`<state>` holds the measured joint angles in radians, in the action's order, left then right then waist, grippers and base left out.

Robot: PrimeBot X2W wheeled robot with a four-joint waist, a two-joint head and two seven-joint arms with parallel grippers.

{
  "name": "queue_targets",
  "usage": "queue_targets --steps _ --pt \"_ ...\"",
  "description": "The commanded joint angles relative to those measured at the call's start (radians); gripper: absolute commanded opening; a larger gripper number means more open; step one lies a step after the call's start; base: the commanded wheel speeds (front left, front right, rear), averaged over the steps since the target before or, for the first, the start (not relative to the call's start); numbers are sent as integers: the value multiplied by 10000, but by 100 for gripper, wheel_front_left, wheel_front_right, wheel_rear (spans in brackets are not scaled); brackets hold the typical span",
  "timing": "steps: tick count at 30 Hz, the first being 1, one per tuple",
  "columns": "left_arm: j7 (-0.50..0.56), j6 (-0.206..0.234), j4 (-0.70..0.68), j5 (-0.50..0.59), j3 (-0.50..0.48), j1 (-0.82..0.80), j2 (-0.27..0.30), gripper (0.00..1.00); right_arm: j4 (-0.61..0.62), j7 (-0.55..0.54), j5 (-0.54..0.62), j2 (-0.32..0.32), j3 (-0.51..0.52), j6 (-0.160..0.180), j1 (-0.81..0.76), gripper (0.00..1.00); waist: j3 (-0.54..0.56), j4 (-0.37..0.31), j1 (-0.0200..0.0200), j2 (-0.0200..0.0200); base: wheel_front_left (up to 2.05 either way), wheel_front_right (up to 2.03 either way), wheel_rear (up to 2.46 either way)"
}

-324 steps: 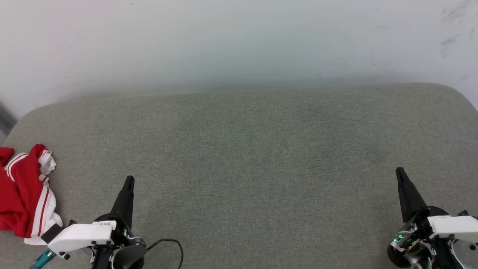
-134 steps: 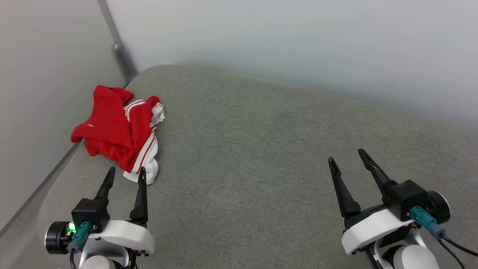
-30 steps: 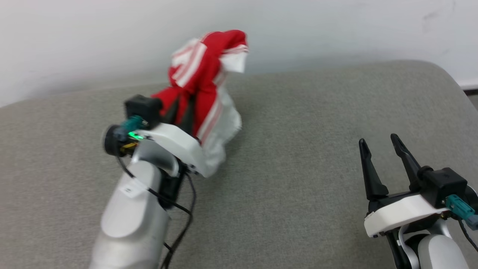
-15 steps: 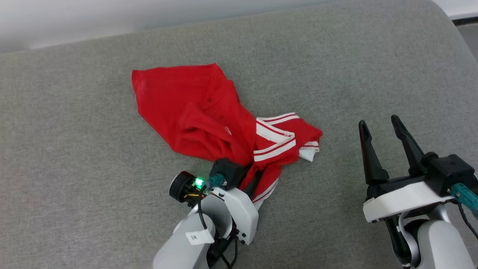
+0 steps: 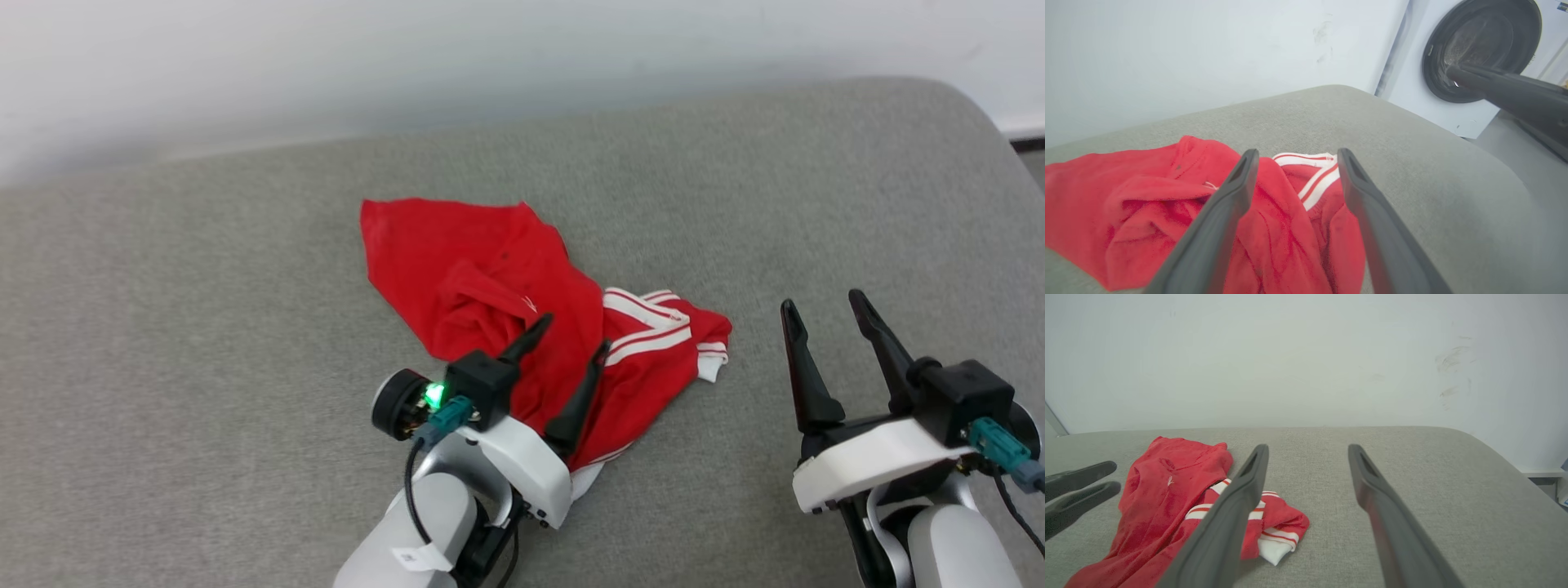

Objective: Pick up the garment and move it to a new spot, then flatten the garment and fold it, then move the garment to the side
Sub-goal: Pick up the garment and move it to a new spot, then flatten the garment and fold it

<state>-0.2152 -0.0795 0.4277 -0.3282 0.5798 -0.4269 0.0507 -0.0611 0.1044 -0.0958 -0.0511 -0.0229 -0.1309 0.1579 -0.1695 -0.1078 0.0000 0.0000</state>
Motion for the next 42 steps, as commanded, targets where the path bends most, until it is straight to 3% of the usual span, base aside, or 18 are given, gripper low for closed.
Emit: queue_targets --steps 1,3,11,18,23,37,42 --pt "-186 285 -250 -107 -277 304 37 100 48 -125 25 8 43 5 -275 100 759 465 0 0 0 0 0" --pt "-248 402 -319 -170 -413 406 87 100 53 -181 58 9 65 5 -365 100 921 544 0 0 0 0 0" --pt "-490 1671 -1048 -401 -2071 1597 925 100 359 -602 -4 8 199 3 -1157 100 1732 964 0 0 0 0 0" --pt "-508 2109 -1698 -357 -3128 2589 1689 100 561 -801 -2 9 238 5 -1578 100 1925 1078 0 0 0 0 0" --pt "-505 2164 -1972 -272 -3280 3108 1997 100 673 -920 45 8 178 3 -1755 100 1982 1088 0 0 0 0 0" --pt "-413 2215 -2199 -361 -3223 3196 2166 100 637 -907 -116 9 50 3 -1768 100 1903 1012 0 0 0 0 0" --pt "572 1619 -2196 -578 -2709 2541 2128 100 726 -925 -108 10 18 3 -1693 100 1661 1004 0 0 0 0 0"
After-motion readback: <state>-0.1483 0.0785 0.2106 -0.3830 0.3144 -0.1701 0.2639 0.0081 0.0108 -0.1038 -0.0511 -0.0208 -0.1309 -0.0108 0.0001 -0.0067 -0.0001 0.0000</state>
